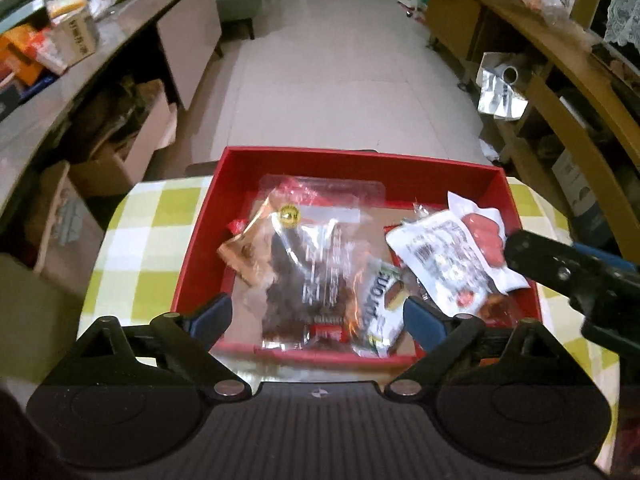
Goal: Organize snacks
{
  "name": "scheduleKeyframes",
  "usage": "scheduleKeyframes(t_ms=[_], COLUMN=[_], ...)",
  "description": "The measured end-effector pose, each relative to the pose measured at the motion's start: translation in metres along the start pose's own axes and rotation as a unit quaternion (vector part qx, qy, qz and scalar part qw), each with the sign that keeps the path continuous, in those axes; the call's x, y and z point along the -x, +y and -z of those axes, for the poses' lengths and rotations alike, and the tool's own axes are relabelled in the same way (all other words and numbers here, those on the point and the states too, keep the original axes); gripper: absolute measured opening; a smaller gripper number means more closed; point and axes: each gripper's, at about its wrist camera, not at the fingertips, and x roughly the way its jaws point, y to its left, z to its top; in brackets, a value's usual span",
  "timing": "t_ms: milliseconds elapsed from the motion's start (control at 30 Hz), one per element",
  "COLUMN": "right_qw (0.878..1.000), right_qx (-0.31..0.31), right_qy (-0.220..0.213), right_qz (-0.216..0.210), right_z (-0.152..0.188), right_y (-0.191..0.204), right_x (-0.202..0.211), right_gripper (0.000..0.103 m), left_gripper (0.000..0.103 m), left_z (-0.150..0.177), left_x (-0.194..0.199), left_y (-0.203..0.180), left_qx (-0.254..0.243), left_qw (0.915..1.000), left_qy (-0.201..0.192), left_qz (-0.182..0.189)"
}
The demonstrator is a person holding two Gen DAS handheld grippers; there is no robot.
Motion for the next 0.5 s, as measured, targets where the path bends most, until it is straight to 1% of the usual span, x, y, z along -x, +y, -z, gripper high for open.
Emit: scheduleKeyframes(t_ms=[100,233,367,500], right_qw=[1.000,0.999,0.998,0.997], right_qx=[0.016,0.033,0.044,0.051], right_qy=[0.013,0.030,0.037,0.039], right_qz=[0.018,0.026,0.034,0.039], right_z=[0.016,0.040,0.060,0.075], right_y=[0.000,0.005,0.010,0.011], right_x=[0.016,0.032,0.049,0.062], right_gripper=[0.078,0.078,0.078,0.078], left_gripper=[0.096,0.096,0.096,0.096], left_z=[0.018,0.043,0.067,0.080], left_x=[0.013,0.030,0.044,0.058], left_y=[0.005,0.016,0.017,0.012], left_qx=[0.016,0.039,0.044,0.041], left_qw=[0.9999,0.9990,0.9984,0.9980], left_qy=[-0.002,-0.002,-0.008,-0.019], left_qz=[-0.004,0.022,0.033,0.044])
